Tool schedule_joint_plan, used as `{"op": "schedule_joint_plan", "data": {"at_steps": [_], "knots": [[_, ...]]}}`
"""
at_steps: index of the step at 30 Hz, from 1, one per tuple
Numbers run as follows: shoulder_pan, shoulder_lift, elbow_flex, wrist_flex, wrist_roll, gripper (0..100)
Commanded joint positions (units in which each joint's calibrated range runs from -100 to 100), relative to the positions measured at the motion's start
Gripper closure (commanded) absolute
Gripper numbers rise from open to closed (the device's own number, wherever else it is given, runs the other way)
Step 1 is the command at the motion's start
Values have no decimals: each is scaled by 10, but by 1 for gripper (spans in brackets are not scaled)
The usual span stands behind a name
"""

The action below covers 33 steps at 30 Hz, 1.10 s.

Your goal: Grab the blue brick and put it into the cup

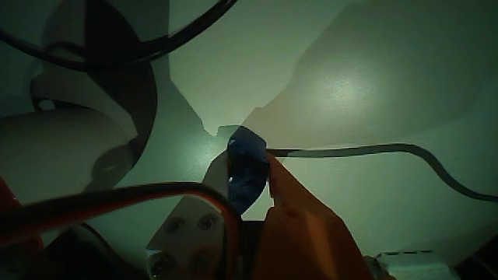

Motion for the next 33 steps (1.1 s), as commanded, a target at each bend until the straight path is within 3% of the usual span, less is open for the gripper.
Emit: {"op": "schedule_joint_plan", "data": {"at_steps": [1,8,23,29,33], "knots": [[13,-27,-3,-13,1,100],[8,-81,-122,67,-8,100],[-80,24,-702,261,-63,100],[-131,41,-738,240,-35,100],[-151,53,-738,218,19,100]]}}
